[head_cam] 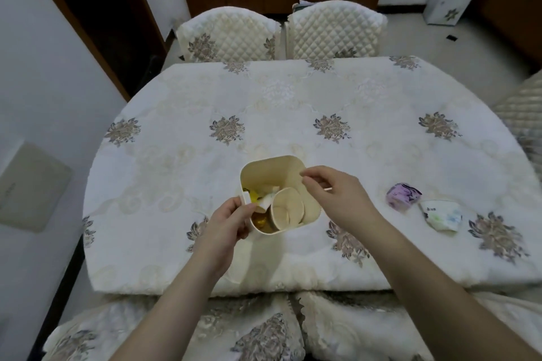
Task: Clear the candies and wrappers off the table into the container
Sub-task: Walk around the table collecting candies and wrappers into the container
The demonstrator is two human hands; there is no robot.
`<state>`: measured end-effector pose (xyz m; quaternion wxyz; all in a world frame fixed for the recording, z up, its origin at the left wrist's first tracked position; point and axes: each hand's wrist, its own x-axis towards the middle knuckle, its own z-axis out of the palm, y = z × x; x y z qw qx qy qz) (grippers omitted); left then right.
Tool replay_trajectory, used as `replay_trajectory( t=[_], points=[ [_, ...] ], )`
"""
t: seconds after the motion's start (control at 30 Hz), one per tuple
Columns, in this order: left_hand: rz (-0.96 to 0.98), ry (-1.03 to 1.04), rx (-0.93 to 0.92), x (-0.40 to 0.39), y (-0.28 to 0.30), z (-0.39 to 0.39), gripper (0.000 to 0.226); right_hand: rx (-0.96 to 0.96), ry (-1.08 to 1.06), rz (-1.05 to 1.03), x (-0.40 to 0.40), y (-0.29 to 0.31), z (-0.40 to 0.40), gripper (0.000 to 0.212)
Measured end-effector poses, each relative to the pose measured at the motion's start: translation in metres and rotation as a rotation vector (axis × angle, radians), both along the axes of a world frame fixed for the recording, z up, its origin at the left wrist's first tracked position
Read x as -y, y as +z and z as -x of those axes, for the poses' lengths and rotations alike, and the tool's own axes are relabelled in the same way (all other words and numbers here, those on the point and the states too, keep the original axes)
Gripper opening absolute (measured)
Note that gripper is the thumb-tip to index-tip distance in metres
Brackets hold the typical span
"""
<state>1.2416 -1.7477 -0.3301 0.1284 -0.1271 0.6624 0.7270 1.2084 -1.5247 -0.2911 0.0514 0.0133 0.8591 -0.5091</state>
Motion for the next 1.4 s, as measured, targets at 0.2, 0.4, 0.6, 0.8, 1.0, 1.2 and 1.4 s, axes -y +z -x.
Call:
replay_trajectory(
  t=[0.2,0.4,0.6,0.8,1.0,1.2,1.4],
  points=[
    [-0.031,-0.117,-0.007,-0.007,0.005,0.001,0.022,-0.049,-0.195,-0.153,-0.048,-0.001,-0.050,0.022],
    [-0.065,-0.263,-0.018,-0.044,0.011,0.009,0.025,-0.070,-0.343,-0.259,-0.085,0.000,-0.096,0.027],
    [-0.077,-0.372,-0.040,-0.078,0.012,0.011,0.042,-0.032,-0.416,-0.337,-0.117,-0.003,-0.116,0.030],
    [-0.051,-0.392,-0.023,-0.105,0.010,0.017,0.051,0.041,-0.381,-0.462,-0.153,-0.014,-0.107,0.034],
    [0.000,-0.411,-0.041,-0.134,0.008,0.021,0.031,0.105,-0.274,-0.434,-0.202,-0.038,-0.075,0.034],
    [0.048,-0.314,-0.012,-0.173,0.004,0.013,0.024,0.142,-0.114,-0.464,-0.251,-0.069,-0.023,0.036],
    [0.094,-0.126,0.081,-0.199,-0.009,-0.012,0.023,0.157,0.007,-0.488,-0.271,-0.102,0.016,0.050]
  ],
)
